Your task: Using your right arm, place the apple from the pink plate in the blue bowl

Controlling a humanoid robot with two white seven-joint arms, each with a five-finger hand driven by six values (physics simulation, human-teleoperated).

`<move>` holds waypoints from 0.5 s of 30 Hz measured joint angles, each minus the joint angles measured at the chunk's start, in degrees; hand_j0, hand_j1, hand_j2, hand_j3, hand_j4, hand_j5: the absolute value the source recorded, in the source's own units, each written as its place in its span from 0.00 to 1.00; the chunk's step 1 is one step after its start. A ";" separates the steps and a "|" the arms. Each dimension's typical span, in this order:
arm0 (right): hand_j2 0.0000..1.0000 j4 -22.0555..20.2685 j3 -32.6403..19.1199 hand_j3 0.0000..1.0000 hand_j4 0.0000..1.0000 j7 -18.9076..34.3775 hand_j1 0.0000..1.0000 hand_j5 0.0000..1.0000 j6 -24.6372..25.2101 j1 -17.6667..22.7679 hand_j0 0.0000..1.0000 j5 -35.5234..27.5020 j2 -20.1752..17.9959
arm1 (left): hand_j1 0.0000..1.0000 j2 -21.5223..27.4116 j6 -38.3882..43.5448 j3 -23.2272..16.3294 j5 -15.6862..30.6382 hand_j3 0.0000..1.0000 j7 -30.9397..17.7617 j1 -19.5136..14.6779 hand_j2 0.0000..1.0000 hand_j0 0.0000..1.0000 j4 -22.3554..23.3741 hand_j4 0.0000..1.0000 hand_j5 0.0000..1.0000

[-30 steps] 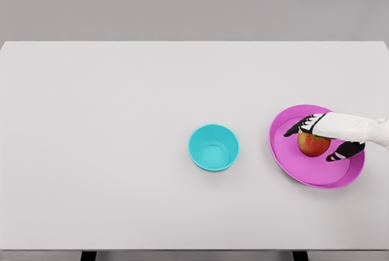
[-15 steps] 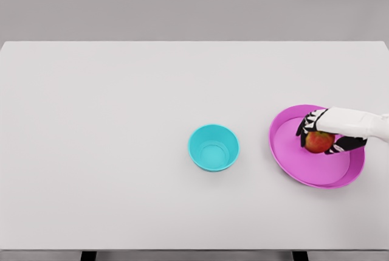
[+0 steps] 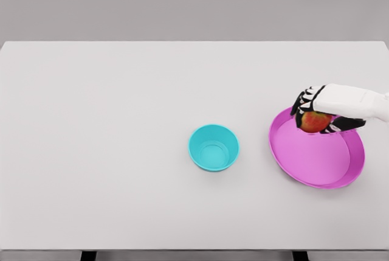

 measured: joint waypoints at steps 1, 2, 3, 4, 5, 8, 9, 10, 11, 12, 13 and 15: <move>0.46 -0.20 0.01 0.46 0.46 0.00 0.46 0.46 0.00 -0.44 0.46 0.01 0.15 | 1.00 0.00 0.00 0.00 0.01 1.00 0.00 0.00 1.00 1.00 0.00 1.00 1.00; 0.46 -0.45 0.01 0.46 0.46 0.00 0.46 0.46 -0.01 -0.53 0.46 0.02 0.38 | 1.00 0.00 0.00 0.00 0.01 1.00 0.00 0.00 1.00 1.00 0.00 1.00 1.00; 0.46 -0.75 0.02 0.46 0.46 0.00 0.46 0.46 -0.01 -0.53 0.46 0.00 0.57 | 1.00 0.00 0.00 0.00 0.02 1.00 0.00 0.00 1.00 1.00 0.00 1.00 1.00; 0.46 -1.09 0.02 0.46 0.46 0.00 0.46 0.46 -0.02 -0.70 0.46 0.00 0.72 | 1.00 0.00 0.00 0.00 0.01 1.00 0.00 0.00 1.00 1.00 0.00 1.00 1.00; 0.46 -1.51 0.02 0.46 0.46 0.00 0.46 0.46 -0.02 -1.14 0.46 0.00 0.82 | 1.00 0.00 0.00 0.00 0.01 1.00 0.00 0.00 1.00 1.00 0.00 1.00 1.00; 0.46 -3.09 0.03 0.46 0.46 0.00 0.46 0.46 -0.02 -2.29 0.46 -0.02 1.20 | 1.00 0.00 0.00 0.00 0.00 1.00 0.00 0.00 1.00 1.00 0.00 1.00 1.00; 0.46 -3.77 0.03 0.46 0.46 0.01 0.46 0.46 -0.03 -2.72 0.46 0.00 1.53 | 1.00 0.00 0.00 0.00 0.00 1.00 0.00 0.00 1.00 1.00 0.00 1.00 1.00; 0.46 -4.40 0.07 0.46 0.46 0.01 0.46 0.46 -0.01 -3.34 0.46 -0.07 1.91 | 1.00 0.00 0.00 0.00 0.01 1.00 0.00 0.00 1.00 1.00 0.00 1.00 1.00; 0.46 -4.87 0.14 0.46 0.46 0.01 0.46 0.46 -0.01 -3.60 0.46 -0.10 2.34 | 1.00 0.00 0.00 0.00 0.01 1.00 0.00 0.00 1.00 1.00 0.00 1.00 1.00; 0.46 -5.25 0.30 0.46 0.46 0.01 0.46 0.46 -0.01 -3.96 0.46 -0.12 2.91 | 1.00 0.00 0.00 0.00 0.00 1.00 0.00 0.00 1.00 1.00 0.00 1.00 1.00; 0.46 -5.60 0.45 0.46 0.46 0.02 0.46 0.46 -0.02 -4.04 0.46 -0.14 3.53 | 1.00 0.00 0.00 0.00 0.00 1.00 0.00 0.00 1.00 1.00 0.00 1.00 1.00; 0.46 -6.19 0.67 0.46 0.46 0.02 0.46 0.46 -0.03 -4.48 0.46 -0.18 4.78 | 1.00 0.00 0.00 0.00 0.00 1.00 0.00 0.00 1.00 1.00 0.00 1.00 1.00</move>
